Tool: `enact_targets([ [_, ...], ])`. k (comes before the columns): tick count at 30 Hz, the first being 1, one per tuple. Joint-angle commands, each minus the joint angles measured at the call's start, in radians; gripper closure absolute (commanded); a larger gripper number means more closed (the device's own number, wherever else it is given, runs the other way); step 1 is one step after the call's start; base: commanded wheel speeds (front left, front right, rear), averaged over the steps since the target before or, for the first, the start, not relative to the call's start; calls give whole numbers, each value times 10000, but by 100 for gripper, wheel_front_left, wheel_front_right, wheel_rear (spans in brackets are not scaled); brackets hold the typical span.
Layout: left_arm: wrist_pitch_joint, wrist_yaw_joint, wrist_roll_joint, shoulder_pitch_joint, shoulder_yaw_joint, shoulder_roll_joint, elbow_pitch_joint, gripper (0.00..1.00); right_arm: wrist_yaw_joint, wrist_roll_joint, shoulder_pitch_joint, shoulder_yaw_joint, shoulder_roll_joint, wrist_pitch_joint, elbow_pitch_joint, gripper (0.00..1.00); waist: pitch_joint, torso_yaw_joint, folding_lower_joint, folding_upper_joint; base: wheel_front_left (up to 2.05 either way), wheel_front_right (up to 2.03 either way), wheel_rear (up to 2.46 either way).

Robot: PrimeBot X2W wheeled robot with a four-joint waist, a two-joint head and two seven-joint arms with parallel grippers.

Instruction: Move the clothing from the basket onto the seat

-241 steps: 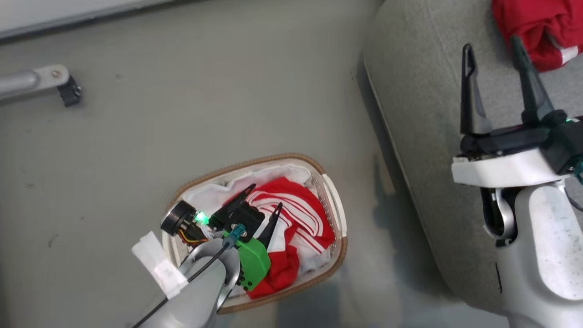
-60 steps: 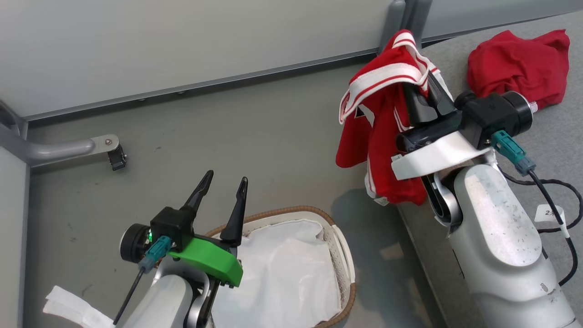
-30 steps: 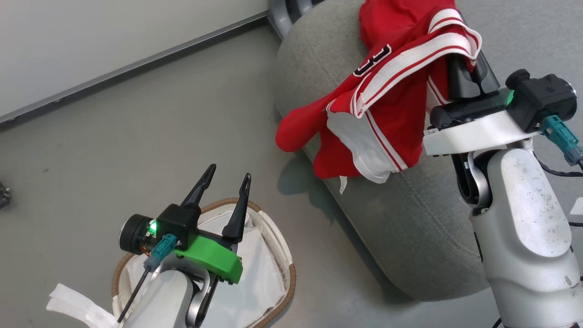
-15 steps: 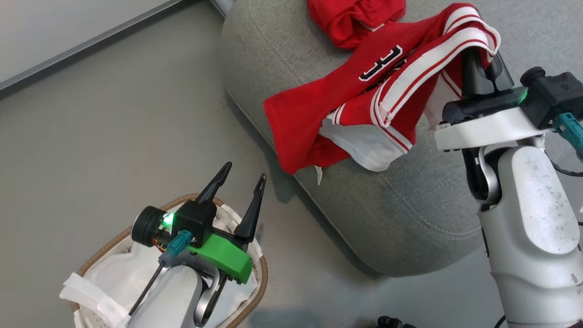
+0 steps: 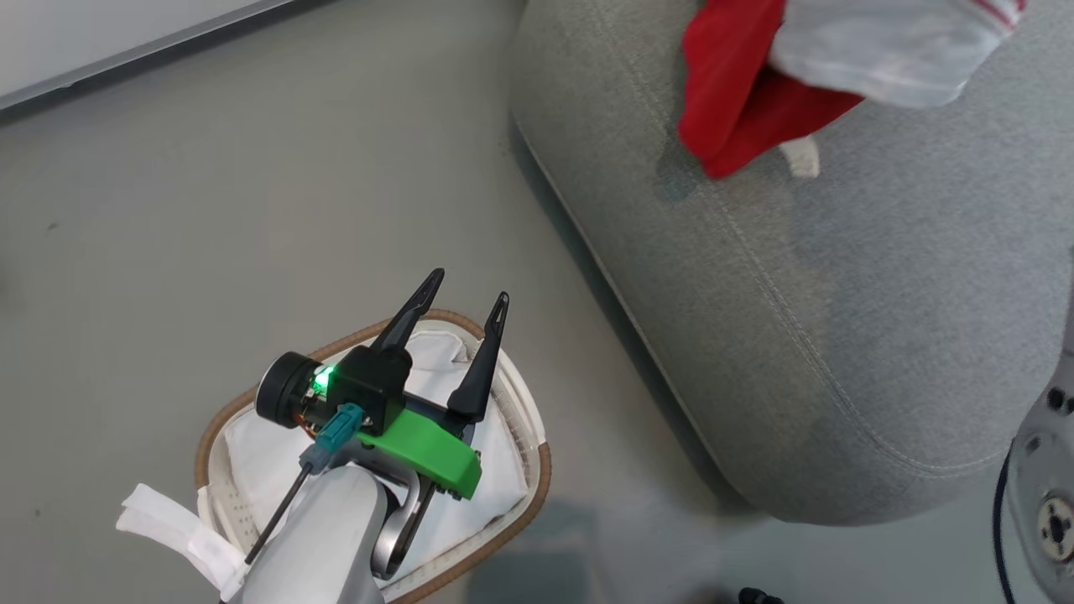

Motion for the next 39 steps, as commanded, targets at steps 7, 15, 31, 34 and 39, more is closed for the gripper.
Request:
enact_targets([
  [7, -3, -70, -9, -426, -126, -150, -194, 0, -14, -652, -1915, -1349, -1328, 50, 1738, 100, 909, 1497, 0, -1, 0, 0, 0],
  [15, -3, -80, 217, -756, -329, -150, -472, 0, -14, -1251, -1375, -1959, -1864, 3, 3181, 100, 1803, 2114, 0, -1, 0, 0, 0],
  [31, -3, -29, 276, -973, -490, -23, -375, 0, -15, -1871, 1130, -2755, -989, -7, 3474, 78, 2254, 2054, 0, -1, 0, 0, 0],
  [34, -3, -39, 219, -947, -496, 2, -339, 0, -15, -1806, 1420, -2632, -924, -7, 3412, 0, 2095, 1901, 0, -1, 0, 0, 0],
  [39, -3, -66, 76, -813, -507, -19, -326, 0, -16, -1370, 2223, -2247, -714, -8, 2910, 0, 1718, 1679, 0, -1, 0, 0, 0],
])
